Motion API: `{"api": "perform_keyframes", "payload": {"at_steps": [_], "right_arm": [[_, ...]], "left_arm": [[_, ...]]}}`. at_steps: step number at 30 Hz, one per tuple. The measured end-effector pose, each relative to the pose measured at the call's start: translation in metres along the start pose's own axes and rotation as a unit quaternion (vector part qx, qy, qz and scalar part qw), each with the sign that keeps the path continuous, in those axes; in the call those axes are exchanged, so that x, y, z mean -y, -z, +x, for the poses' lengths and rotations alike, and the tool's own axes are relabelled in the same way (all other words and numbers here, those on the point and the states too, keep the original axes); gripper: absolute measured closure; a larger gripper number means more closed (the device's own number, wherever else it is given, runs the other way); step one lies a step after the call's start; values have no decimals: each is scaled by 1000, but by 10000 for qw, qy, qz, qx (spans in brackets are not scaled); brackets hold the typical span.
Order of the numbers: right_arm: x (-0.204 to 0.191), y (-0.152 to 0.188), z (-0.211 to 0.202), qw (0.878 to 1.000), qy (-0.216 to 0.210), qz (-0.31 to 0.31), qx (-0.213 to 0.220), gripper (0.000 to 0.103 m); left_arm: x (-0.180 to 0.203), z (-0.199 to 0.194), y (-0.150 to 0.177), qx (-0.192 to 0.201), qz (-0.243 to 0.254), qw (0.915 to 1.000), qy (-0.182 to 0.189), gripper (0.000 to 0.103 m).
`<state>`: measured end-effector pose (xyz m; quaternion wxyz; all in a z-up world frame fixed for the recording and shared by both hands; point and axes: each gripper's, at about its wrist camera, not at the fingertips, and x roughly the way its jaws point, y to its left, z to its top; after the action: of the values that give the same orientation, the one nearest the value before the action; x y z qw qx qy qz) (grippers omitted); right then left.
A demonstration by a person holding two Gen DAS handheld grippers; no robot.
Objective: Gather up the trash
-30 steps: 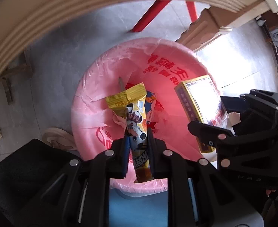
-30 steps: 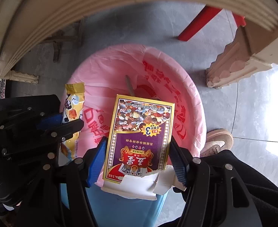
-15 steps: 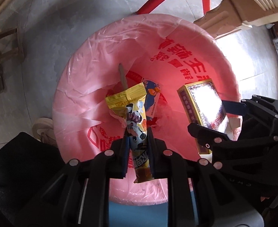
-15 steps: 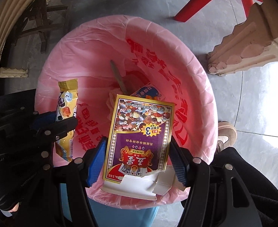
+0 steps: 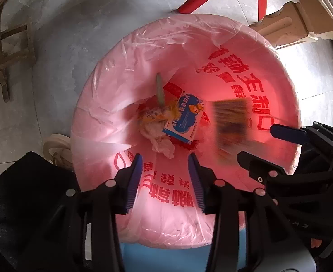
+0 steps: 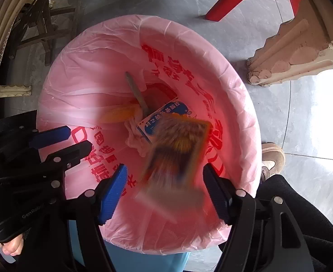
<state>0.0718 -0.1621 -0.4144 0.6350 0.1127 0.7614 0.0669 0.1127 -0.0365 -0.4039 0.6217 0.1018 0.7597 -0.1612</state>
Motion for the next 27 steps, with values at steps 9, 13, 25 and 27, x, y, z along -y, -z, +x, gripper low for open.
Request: {"api": "perform_keyframes", "payload": {"at_steps": [9, 13, 25, 27], "right_arm": [[-1, 0, 0, 10000, 23, -11, -9, 35], [-1, 0, 0, 10000, 21, -11, -1, 35], [-4, 30, -46, 9979, 374, -89, 524, 30], [-5, 38, -65, 9962, 393, -90, 768, 30]], "left_arm": [[-2, -2, 0, 0, 29, 10000, -71, 61], [-1, -1, 0, 12, 28, 9999, -98, 61], [25, -45, 26, 532, 248, 9972, -474, 61], [29, -61, 32, 726, 227, 9959, -493, 61]]}}
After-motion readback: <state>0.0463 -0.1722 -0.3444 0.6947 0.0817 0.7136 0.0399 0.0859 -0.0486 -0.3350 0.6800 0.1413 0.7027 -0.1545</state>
